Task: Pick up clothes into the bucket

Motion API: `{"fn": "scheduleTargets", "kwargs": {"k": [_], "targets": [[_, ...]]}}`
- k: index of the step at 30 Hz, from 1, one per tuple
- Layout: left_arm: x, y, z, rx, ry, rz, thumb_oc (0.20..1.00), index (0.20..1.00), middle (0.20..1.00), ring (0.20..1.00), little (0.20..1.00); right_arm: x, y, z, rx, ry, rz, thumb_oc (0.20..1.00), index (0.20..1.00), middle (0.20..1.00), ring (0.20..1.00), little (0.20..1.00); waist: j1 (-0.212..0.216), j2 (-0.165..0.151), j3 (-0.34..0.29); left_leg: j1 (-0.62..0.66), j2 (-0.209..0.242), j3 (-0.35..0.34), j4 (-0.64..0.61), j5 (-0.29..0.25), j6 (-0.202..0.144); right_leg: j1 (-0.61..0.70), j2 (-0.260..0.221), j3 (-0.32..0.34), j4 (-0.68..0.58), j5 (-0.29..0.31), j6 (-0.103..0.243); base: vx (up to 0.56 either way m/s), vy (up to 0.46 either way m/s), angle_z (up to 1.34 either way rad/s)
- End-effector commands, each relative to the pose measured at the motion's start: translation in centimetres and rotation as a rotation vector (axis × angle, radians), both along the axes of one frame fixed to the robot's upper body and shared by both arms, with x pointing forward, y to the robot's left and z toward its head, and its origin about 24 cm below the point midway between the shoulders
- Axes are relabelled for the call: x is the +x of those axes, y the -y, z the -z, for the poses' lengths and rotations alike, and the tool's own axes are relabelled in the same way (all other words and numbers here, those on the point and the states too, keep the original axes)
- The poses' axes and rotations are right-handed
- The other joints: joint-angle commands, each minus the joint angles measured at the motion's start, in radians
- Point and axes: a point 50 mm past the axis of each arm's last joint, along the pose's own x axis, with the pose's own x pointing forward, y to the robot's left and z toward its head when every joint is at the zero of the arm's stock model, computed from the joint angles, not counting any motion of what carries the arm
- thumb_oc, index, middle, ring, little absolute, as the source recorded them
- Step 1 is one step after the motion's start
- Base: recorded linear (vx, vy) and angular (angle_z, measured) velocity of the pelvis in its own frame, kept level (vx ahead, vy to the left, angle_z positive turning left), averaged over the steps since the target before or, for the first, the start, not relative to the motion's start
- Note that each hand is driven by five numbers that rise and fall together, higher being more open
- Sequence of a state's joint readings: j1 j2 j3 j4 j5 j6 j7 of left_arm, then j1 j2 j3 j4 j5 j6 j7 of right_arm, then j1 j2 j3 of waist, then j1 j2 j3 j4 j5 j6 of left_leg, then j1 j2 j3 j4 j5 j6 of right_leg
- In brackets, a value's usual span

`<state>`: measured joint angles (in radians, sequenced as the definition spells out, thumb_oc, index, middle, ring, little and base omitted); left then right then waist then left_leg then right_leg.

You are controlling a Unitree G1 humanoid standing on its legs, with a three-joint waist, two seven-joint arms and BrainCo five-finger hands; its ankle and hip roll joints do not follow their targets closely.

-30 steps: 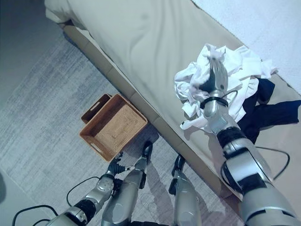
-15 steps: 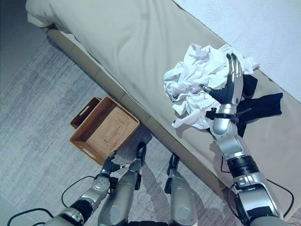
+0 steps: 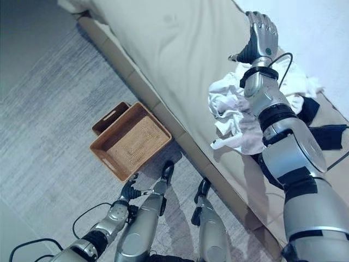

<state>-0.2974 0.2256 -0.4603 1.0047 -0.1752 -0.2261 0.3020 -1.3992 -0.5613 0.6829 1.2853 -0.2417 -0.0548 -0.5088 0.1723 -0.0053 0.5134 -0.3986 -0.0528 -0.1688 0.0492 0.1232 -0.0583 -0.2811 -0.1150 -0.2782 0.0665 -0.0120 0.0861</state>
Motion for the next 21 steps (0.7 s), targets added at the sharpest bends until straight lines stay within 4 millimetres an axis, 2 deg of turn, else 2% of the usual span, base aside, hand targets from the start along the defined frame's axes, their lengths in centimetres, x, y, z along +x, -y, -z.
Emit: {"fn": "scheduleTargets", "kwargs": {"k": [1,2,3,4,5,9,10,11,12,14,21], "targets": [[-0.2,0.1,0.1,0.005,-0.012,0.044,1.000,1.000,1.000,1.000,1.000,-0.6,2.0,-3.0,-0.001,0.028,0.066,1.000,1.000,1.000,1.000,1.000,0.008,-0.027,0.007,-0.052,-0.053,0.018,0.126,-0.095,0.018,-0.010,-0.092,0.044,0.014,0.057,0.071,0.01,-0.027,0.14],[-0.2,0.1,0.1,0.005,-0.012,0.044,1.000,1.000,1.000,1.000,1.000,-0.6,2.0,-3.0,-0.001,0.028,0.067,1.000,1.000,1.000,1.000,1.000,0.008,-0.027,0.007,-0.052,-0.053,0.018,0.126,-0.096,0.018,-0.010,-0.092,0.044,0.014,0.057,0.071,0.01,-0.040,0.18],[0.1,0.3,-0.1,-0.008,-0.003,0.052,1.000,1.000,1.000,1.000,1.000,-0.9,3.7,-2.4,0.054,-0.006,0.117,1.000,1.000,1.000,1.000,1.000,0.021,-0.018,0.007,-0.066,-0.058,0.010,0.128,-0.092,0.017,-0.016,-0.093,0.033,0.014,0.056,0.072,0.01,-0.013,0.19],[0.1,0.3,-0.1,-0.008,-0.003,0.052,1.000,1.000,1.000,1.000,1.000,-0.9,3.7,-2.4,0.054,-0.006,0.117,1.000,1.000,1.000,1.000,1.000,0.021,-0.018,0.007,-0.066,-0.058,0.010,0.128,-0.093,0.017,-0.016,-0.093,0.033,0.014,0.056,0.072,0.01,-0.030,0.26],[0.5,0.5,-0.4,-0.022,0.010,0.057,1.000,1.000,1.000,1.000,1.000,-1.2,5.2,-2.0,0.108,-0.035,0.151,1.000,1.000,1.000,1.000,1.000,0.030,-0.013,0.007,-0.084,-0.063,0.001,0.129,-0.088,0.015,-0.024,-0.094,0.024,0.013,0.055,0.071,0.01,-0.021,0.21],[0.8,0.9,-0.6,-0.042,0.010,0.069,1.000,1.000,1.000,1.000,1.000,-1.9,8.0,-0.1,0.227,-0.108,0.211,1.000,1.000,1.000,1.000,1.000,0.038,-0.002,0.007,-0.103,-0.066,-0.009,0.129,-0.082,0.014,-0.040,-0.096,0.010,0.014,0.053,0.070,0.01,-0.010,0.14],[0.8,0.9,-0.6,-0.042,0.010,0.069,1.000,1.000,1.000,1.000,1.000,-1.9,8.0,-0.1,0.227,-0.108,0.211,1.000,1.000,1.000,1.000,1.000,0.038,-0.002,0.007,-0.103,-0.066,-0.009,0.129,-0.082,0.014,-0.040,-0.096,0.010,0.014,0.053,0.070,0.01,-0.005,0.18],[0.9,0.8,-0.7,-0.047,0.003,0.070,1.000,1.000,1.000,1.000,1.000,-2.1,8.7,1.0,0.245,-0.169,0.223,1.000,1.000,1.000,1.000,1.000,0.036,-0.004,0.007,-0.112,-0.066,-0.013,0.128,-0.080,0.013,-0.048,-0.095,0.007,0.015,0.052,0.069,0.01,-0.004,0.11],[0.9,0.8,-0.7,-0.047,0.003,0.070,1.000,1.000,1.000,1.000,1.000,-2.1,8.7,1.0,0.245,-0.169,0.223,1.000,1.000,1.000,1.000,1.000,0.036,-0.004,0.007,-0.112,-0.066,-0.013,0.128,-0.079,0.013,-0.048,-0.095,0.007,0.015,0.052,0.069,0.01,-0.006,0.07],[0.8,0.9,-0.6,-0.052,-0.006,0.079,1.000,1.000,1.000,1.000,1.000,-2.2,9.2,2.3,0.238,-0.249,0.245,1.000,1.000,1.000,1.000,1.000,0.033,-0.007,0.007,-0.122,-0.066,-0.014,0.130,-0.079,0.013,-0.058,-0.095,0.004,0.017,0.053,0.068,0.00,0.000,0.00],[1.1,1.3,-0.7,-0.046,-0.021,0.108,1.000,1.000,1.000,1.000,1.000,-2.3,9.6,3.7,0.195,-0.343,0.289,1.000,1.000,1.000,1.000,1.000,0.024,-0.007,0.007,-0.137,-0.065,-0.008,0.133,-0.078,0.015,-0.083,-0.096,0.013,0.026,0.054,0.065,0.00,0.000,0.00]]}}
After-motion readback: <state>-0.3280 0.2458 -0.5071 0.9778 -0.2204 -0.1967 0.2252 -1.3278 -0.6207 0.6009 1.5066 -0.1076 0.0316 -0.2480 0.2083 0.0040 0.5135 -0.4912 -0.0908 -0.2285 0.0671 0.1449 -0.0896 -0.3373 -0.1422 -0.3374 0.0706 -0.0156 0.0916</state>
